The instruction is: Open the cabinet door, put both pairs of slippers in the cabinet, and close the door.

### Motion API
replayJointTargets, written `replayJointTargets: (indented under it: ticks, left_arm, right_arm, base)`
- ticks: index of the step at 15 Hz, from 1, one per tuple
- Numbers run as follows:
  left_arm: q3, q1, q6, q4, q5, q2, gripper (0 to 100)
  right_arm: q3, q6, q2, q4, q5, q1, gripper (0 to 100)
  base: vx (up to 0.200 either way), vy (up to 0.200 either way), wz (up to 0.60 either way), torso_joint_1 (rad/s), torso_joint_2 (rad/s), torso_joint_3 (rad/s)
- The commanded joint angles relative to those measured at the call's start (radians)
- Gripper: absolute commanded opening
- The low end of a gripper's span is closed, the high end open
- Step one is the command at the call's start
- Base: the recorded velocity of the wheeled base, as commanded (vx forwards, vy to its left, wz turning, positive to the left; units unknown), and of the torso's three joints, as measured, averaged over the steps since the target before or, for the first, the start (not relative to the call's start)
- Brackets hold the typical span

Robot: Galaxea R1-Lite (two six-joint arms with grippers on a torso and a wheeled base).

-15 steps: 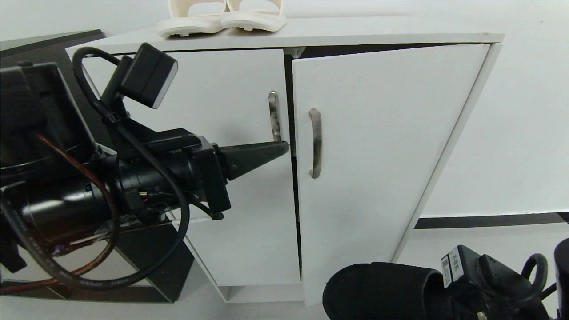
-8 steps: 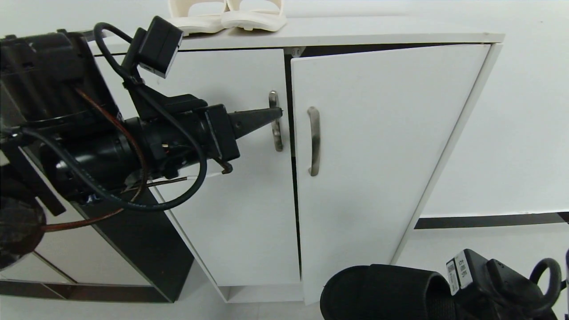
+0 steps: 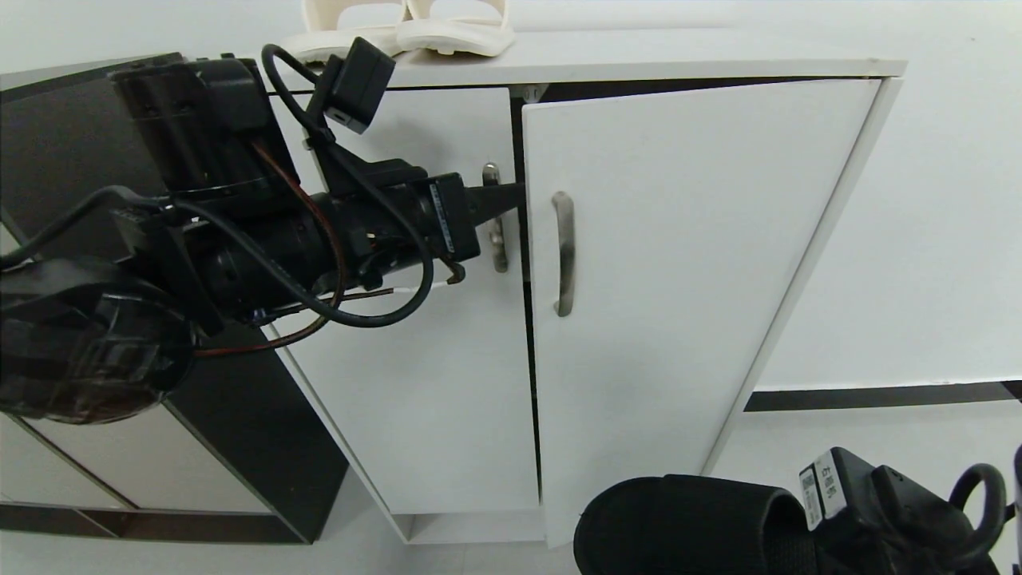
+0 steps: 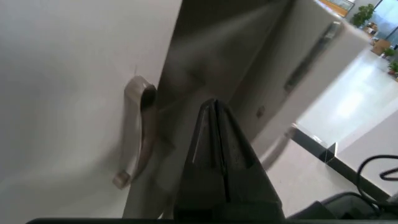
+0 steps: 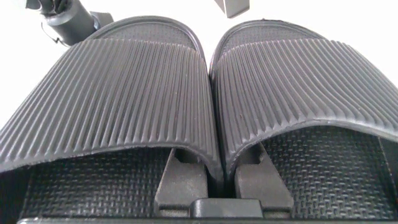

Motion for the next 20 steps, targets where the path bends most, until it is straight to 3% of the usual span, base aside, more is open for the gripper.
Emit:
replayJointTargets:
  ticks: [1,6,8,12,16,18,20]
  left_arm:
    - [-0.014,0.0,-0.001,-0.001,0.0,0.032,0]
    - [-0.022,0.0,-0.004,-0.001,0.0,0.041,0]
    - [-0.017,-0.049,-0.004,0.001,0.002,0.039,0]
    - [0.033,-0.196,0.004,-0.002,0.071,-0.004,0]
    - [0.073,-0.192,0.006,-0.008,0.088,-0.024,0]
    - [0.125,-0.184,0.012,-0.01,0.177,-0.087,0]
    - [0.171,-0.135,0.006,-0.001,0.272,-0.174,0]
  right_arm:
    - [0.005,-0.002,0.007,0.0,-0.001,0.003,0]
    - [0.04,-0.04,0.003,0.02,-0.002,0.043,0]
    - [0.098,-0.1,-0.014,0.02,0.002,0.063,0]
    - [0.139,-0.167,-0.031,0.018,0.005,0.08,0]
    - [0.098,-0.126,0.026,0.003,-0.001,0.078,0]
    - [0.032,-0.017,0.055,-0.011,-0.028,0.078,0]
    - [-0.043,0.1,0.123,-0.022,-0.205,0.085,0]
  base:
    - [0.0,0.0,0.0,0.0,0.0,0.0]
    - [-0.08,0.0,0.0,0.0,0.0,0.001]
    - [-0.2,0.0,0.0,0.002,0.0,0.005]
    - [-0.2,0.0,0.0,-0.001,0.0,0.005]
    - [-0.2,0.0,0.0,0.004,0.0,0.004]
    - [0.0,0.0,0.0,0.0,0.0,0.0]
    - [0.0,0.0,0.0,0.0,0.0,0.0]
